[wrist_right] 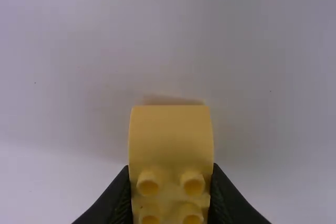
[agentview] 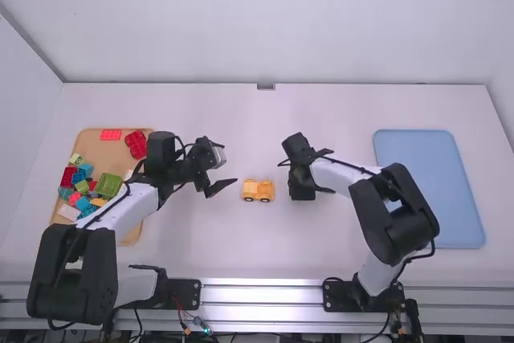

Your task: Assemble lego blocks to make yellow taxi

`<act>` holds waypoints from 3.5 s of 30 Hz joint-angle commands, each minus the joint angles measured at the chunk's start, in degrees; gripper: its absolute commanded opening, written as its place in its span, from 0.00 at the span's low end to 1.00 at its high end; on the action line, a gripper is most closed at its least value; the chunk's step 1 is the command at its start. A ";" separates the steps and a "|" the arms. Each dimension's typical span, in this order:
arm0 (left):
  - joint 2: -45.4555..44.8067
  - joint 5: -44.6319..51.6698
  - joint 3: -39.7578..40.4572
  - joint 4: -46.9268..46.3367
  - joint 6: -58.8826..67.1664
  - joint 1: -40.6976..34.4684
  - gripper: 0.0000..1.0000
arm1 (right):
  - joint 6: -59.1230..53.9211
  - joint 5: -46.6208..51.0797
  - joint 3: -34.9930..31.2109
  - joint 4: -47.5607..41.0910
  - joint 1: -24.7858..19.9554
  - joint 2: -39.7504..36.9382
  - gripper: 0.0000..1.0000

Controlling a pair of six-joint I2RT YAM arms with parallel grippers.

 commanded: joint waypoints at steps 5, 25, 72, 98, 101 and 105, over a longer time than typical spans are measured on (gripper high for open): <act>-1.09 1.49 -0.37 -0.35 -0.22 0.22 0.99 | 0.31 -1.73 0.42 -1.55 0.13 -0.74 0.00; -1.09 1.49 -0.37 -0.35 -0.22 0.22 0.99 | -0.37 -1.66 0.42 -0.37 0.79 -0.92 0.99; 11.43 8.98 -0.37 3.37 6.97 -2.73 0.99 | -176.47 -51.78 -13.38 11.13 -23.89 -22.12 0.99; 14.93 8.94 -0.37 4.55 9.90 -5.35 0.99 | -188.73 -56.89 -17.94 30.45 -25.14 5.97 0.80; 14.93 8.96 -0.37 4.59 9.40 -5.38 0.99 | -188.73 -56.59 -17.92 31.39 -25.14 7.28 0.76; 14.93 8.92 -0.37 4.83 8.87 -5.38 0.99 | -188.69 -55.89 -17.94 31.82 -25.14 7.82 0.59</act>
